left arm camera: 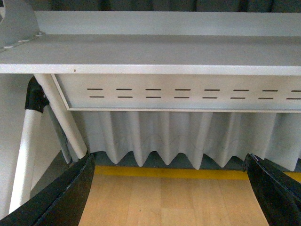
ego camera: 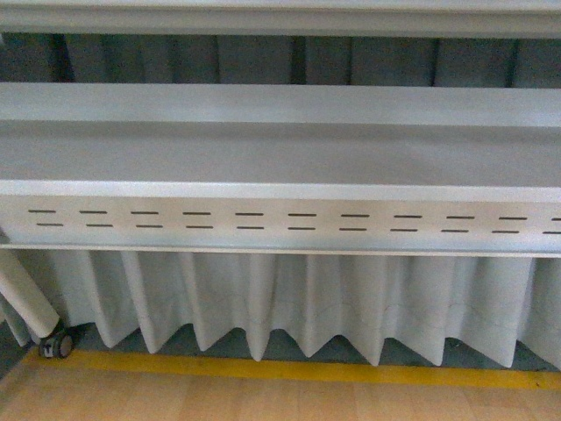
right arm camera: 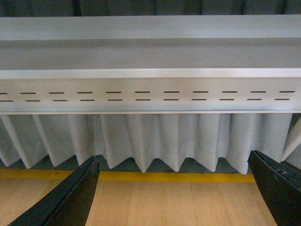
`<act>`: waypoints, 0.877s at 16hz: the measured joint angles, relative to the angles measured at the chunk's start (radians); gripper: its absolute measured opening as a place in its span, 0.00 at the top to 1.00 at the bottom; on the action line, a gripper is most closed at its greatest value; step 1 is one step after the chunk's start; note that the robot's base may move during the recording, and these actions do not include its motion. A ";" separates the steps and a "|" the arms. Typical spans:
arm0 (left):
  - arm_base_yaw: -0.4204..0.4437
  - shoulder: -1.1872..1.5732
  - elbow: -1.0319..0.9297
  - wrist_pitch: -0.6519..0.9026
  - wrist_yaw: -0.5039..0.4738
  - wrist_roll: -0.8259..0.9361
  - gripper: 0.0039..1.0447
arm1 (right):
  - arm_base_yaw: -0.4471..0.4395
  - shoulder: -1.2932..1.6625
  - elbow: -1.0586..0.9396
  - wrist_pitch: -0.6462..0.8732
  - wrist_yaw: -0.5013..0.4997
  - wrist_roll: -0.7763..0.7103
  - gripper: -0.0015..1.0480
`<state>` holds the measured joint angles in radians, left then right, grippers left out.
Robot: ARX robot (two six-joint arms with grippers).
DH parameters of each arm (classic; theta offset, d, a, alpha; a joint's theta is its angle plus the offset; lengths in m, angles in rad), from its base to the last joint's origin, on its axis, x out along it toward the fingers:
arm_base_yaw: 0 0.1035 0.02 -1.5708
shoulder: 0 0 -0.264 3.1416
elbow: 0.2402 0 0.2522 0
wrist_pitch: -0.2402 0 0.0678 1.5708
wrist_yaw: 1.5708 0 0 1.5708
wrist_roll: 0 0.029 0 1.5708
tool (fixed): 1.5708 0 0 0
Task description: Wind up and store yellow beetle toy
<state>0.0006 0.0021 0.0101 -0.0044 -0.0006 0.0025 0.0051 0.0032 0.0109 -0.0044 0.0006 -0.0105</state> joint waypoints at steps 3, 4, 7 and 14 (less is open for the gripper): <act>0.000 0.000 0.000 0.000 0.000 0.000 0.06 | 0.000 0.000 0.000 0.000 0.000 0.000 0.06; 0.000 0.000 0.000 0.000 0.000 0.000 0.06 | 0.000 0.000 0.000 0.000 0.000 0.000 0.06; 0.000 0.000 0.000 0.000 0.000 0.000 0.06 | 0.000 0.000 0.000 0.000 0.000 0.000 0.06; 0.000 0.000 0.000 0.000 0.000 0.000 0.06 | 0.000 0.000 0.000 0.000 0.000 0.000 0.06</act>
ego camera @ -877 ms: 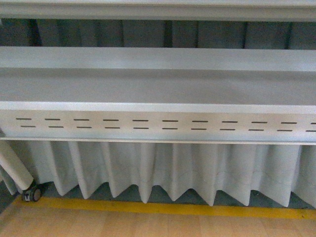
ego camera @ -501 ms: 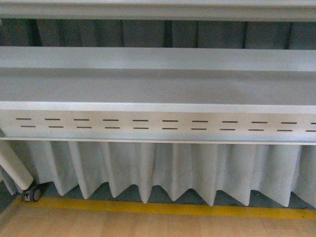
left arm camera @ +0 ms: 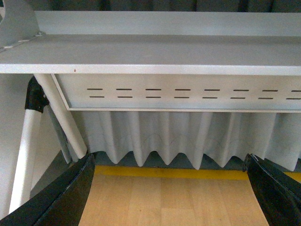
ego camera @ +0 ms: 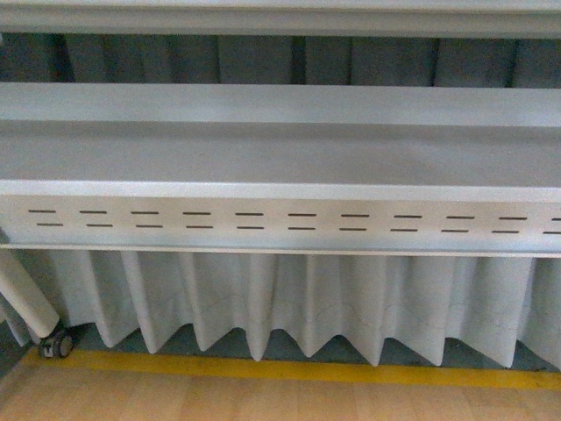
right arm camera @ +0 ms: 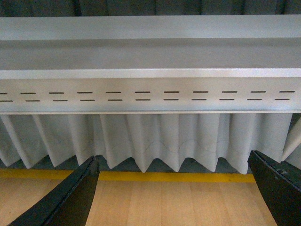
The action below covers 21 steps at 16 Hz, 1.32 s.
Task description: Wind up and store yellow beetle toy
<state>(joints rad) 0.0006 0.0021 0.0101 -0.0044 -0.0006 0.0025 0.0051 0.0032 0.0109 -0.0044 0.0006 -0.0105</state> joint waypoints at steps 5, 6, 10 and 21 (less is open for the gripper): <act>0.000 0.000 0.000 0.000 0.000 0.000 0.06 | 0.000 0.000 0.000 0.000 0.000 0.000 0.06; 0.000 0.000 0.000 0.000 0.000 0.000 0.06 | 0.000 0.000 0.000 0.000 0.000 0.000 0.06; 0.000 0.000 0.000 0.000 0.000 0.000 0.06 | 0.000 0.000 0.000 0.000 0.000 0.000 0.06; 0.000 0.000 0.000 -0.003 0.000 0.000 0.06 | 0.000 0.000 0.000 -0.003 0.000 0.000 0.06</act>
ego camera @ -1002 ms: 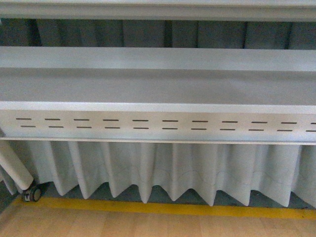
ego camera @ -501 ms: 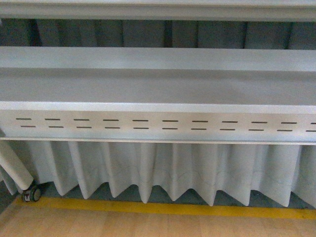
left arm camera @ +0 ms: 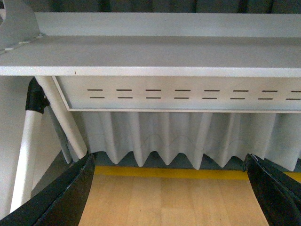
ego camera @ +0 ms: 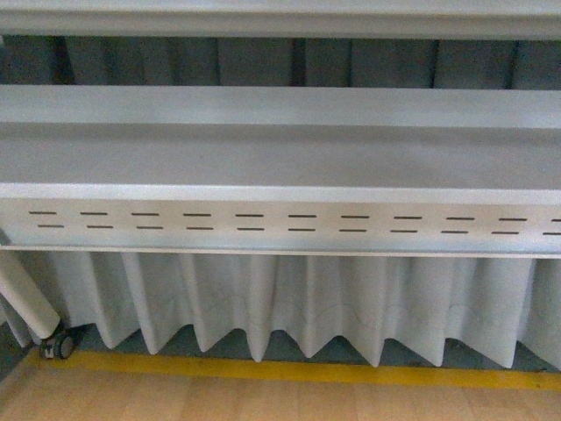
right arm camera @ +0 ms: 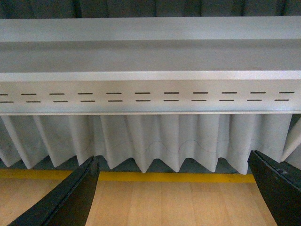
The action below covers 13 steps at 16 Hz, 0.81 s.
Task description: Wind up and store yellow beetle toy
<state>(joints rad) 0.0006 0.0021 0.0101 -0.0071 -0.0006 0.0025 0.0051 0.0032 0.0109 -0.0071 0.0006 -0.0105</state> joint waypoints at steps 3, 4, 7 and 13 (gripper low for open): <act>0.000 0.000 0.000 0.002 0.000 0.000 0.06 | 0.000 0.000 0.000 0.002 0.000 0.000 0.06; 0.000 0.000 0.000 0.001 0.001 -0.001 0.06 | 0.000 -0.001 0.000 0.002 0.000 0.000 0.06; 0.000 0.000 0.000 0.003 -0.002 -0.001 0.06 | 0.000 0.000 0.000 0.003 -0.001 0.000 0.06; 0.000 0.000 0.000 0.003 0.002 0.000 0.06 | 0.000 -0.001 0.000 0.003 0.000 0.000 0.06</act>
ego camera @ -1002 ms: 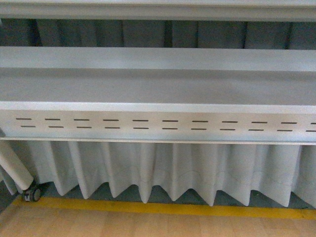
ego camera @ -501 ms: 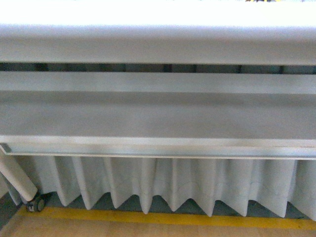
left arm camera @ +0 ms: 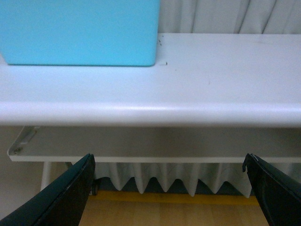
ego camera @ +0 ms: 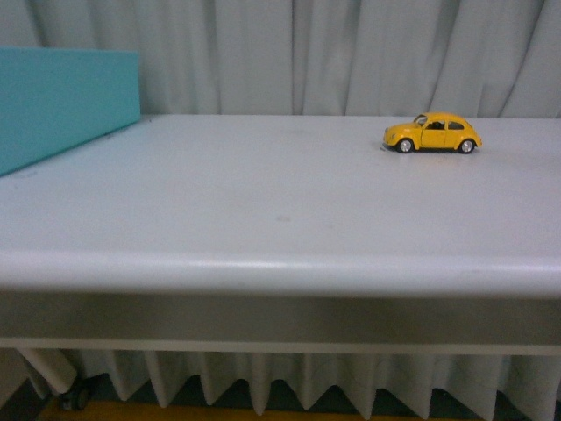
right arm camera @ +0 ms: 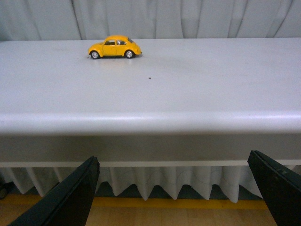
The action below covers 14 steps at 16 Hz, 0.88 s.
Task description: Wind up and store yellow beetle toy
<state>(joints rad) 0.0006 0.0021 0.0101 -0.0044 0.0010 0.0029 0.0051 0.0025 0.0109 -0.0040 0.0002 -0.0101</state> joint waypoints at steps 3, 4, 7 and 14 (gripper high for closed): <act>0.000 0.000 0.000 0.001 -0.001 -0.001 0.06 | 0.000 0.000 0.000 0.000 0.000 0.000 0.06; 0.000 0.000 0.000 0.000 -0.003 -0.004 0.06 | 0.000 0.000 0.000 0.001 0.000 -0.001 0.06; 0.000 0.000 0.000 0.000 0.000 -0.002 0.06 | 0.000 0.000 0.000 0.000 0.000 0.000 0.06; 0.000 0.000 0.000 0.004 -0.001 -0.002 0.06 | 0.000 0.000 0.000 0.004 -0.001 0.002 0.06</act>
<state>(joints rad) 0.0006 0.0021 0.0101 -0.0002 -0.0002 0.0006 0.0051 0.0025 0.0109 -0.0002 -0.0006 -0.0078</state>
